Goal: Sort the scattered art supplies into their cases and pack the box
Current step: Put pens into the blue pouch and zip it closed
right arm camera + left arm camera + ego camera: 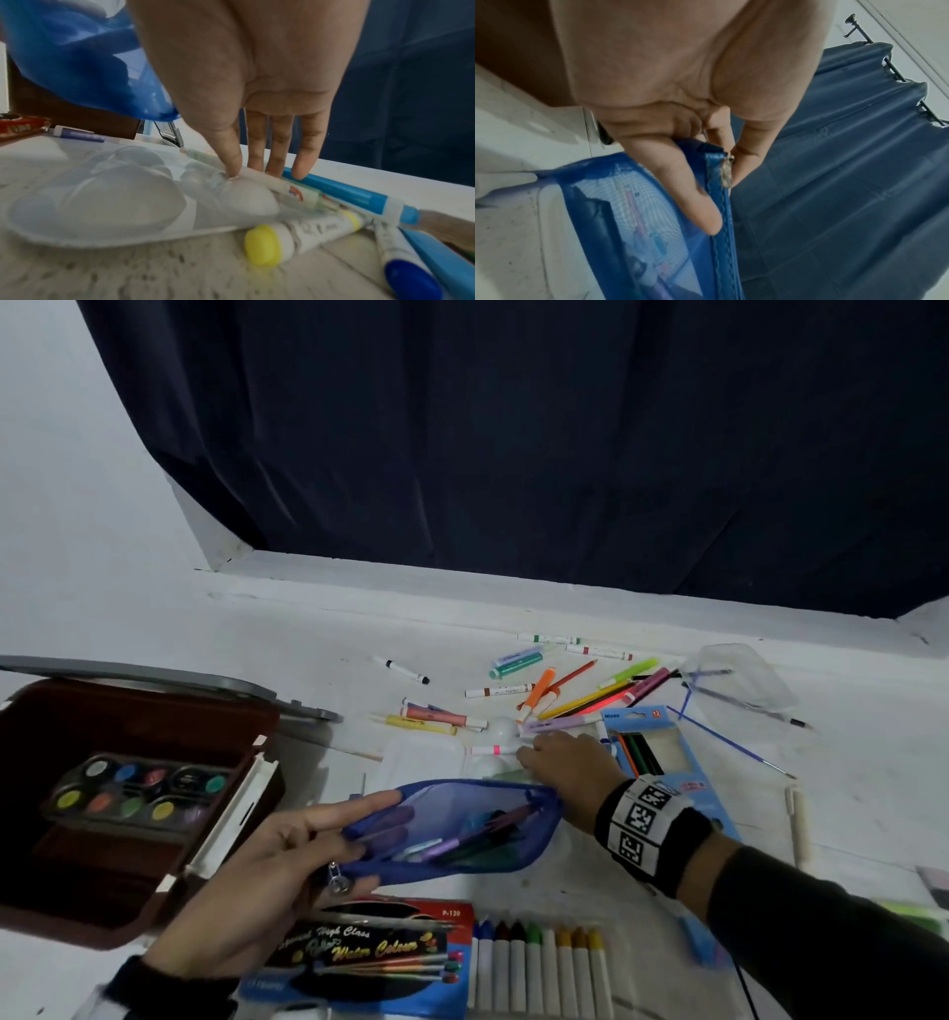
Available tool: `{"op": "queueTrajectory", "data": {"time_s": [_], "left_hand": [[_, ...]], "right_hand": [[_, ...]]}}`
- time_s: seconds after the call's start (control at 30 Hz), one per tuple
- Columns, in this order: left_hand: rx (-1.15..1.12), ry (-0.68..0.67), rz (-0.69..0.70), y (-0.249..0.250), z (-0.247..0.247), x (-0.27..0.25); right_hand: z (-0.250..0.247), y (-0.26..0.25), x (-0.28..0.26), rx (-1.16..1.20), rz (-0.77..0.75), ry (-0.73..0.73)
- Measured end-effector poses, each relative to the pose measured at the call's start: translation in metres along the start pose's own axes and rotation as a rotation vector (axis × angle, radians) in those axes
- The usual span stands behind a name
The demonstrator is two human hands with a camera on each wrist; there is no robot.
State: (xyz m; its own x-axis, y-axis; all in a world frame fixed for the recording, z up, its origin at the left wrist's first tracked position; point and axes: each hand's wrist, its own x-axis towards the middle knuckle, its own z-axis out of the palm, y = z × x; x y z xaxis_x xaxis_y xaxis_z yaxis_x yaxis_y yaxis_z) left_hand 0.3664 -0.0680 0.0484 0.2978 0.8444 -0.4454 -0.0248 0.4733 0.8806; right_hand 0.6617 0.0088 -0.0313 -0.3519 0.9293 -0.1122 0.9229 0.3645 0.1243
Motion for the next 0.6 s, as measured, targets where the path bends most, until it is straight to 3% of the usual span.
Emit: {"op": "queueTrajectory", "data": {"time_s": [0.17,0.4,0.5,0.6], "left_hand": [[-0.047,-0.029,-0.015,0.003,0.004,0.010],[-0.065,-0.046,0.031,0.008,0.011,0.022],[-0.049,-0.070,0.010,0.004,0.022,0.027],[-0.060,-0.094,-0.024,-0.001,0.040,0.032]], "right_hand": [[-0.010,0.003,-0.009,0.270,0.079,0.109],[-0.026,0.018,-0.029,0.840,0.403,0.457],[-0.046,0.014,-0.049,0.951,0.376,0.648],[-0.069,-0.001,-0.073,1.110,0.233,0.712]]}}
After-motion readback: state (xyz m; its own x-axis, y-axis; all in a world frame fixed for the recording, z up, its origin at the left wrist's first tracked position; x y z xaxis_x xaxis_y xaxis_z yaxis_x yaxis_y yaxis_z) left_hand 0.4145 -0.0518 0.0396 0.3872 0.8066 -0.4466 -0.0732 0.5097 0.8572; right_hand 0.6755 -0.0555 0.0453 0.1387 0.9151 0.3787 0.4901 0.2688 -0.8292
